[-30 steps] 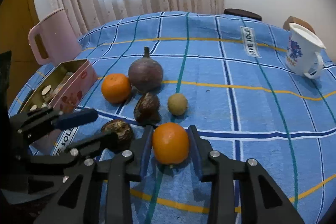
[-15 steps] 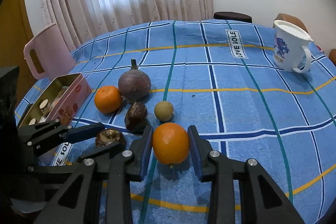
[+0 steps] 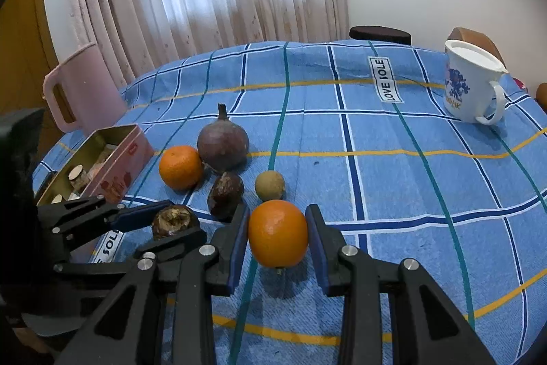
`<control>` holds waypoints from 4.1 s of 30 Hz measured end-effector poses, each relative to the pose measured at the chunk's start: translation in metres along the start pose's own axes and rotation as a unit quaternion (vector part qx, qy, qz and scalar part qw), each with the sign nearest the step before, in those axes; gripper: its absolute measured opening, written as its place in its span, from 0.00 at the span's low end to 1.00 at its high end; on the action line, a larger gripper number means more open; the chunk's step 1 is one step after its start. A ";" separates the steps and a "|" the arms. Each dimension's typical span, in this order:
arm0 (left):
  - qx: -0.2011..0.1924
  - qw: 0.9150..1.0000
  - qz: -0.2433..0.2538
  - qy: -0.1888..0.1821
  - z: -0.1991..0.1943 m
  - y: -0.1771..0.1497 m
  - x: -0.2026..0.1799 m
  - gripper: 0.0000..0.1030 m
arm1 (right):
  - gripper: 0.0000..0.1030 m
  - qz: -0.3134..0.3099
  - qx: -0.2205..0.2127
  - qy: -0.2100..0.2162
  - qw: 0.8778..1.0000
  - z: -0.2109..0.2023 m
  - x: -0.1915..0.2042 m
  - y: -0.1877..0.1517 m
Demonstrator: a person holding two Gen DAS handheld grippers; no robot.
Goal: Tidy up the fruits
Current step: 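Lift brown fruit with left tool while right lifts orange toward tin box, then carry brown fruit in left tool over tin while right carries orange there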
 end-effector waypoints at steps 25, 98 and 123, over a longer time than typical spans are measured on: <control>-0.107 0.991 -0.072 0.043 -0.039 0.005 0.030 0.39 | 0.34 -0.061 -0.089 0.029 0.994 -0.034 0.026 0.003; -0.152 0.974 -0.118 0.120 -0.081 -0.010 0.090 0.39 | 0.34 -0.142 -0.142 0.049 0.978 -0.043 0.089 0.020; -0.070 0.959 -0.197 0.190 -0.080 -0.060 0.207 0.39 | 0.35 -0.244 -0.022 0.164 0.956 0.056 0.234 -0.001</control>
Point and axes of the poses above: each gripper's, at about its wrist camera, not at the fingertips, and z roughly the way its jaws point, x to its left, y to its top, the point moved 5 cm from there along z, roughly the way its jaws point, and after that the axes turned 7 degrees about y, right-handed, at the moved point
